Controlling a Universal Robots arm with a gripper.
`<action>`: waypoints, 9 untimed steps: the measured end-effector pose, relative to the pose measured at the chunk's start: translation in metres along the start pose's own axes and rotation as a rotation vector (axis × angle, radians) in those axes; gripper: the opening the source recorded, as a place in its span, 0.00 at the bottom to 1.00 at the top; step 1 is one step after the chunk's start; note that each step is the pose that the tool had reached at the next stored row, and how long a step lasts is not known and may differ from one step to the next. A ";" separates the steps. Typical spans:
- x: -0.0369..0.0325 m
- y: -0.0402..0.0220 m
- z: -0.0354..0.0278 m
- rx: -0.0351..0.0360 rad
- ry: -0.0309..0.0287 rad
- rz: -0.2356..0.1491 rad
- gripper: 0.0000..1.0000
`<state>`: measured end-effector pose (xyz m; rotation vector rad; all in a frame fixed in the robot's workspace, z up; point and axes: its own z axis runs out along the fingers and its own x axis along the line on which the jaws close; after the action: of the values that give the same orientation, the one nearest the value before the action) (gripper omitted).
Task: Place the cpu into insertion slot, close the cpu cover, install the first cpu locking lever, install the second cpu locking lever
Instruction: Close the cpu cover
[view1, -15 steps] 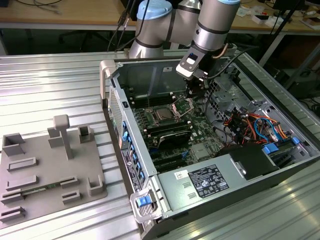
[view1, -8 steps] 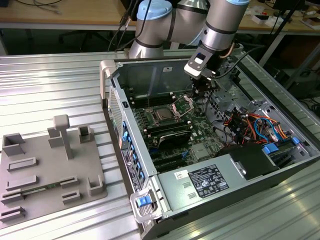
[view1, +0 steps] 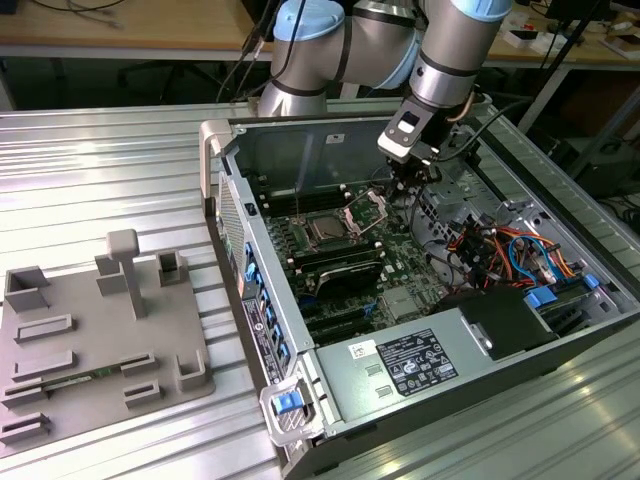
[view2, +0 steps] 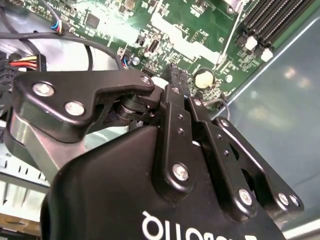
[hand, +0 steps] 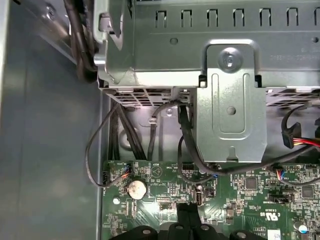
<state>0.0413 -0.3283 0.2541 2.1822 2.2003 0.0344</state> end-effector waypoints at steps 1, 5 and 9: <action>0.0003 -0.0001 0.0019 0.0002 0.0000 0.000 0.11; 0.0010 -0.0006 0.0084 0.0005 0.0001 0.000 0.11; 0.0011 -0.0074 0.0104 0.0018 0.0012 0.000 0.11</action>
<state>0.0344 -0.3274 0.2434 2.1837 2.2018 0.0338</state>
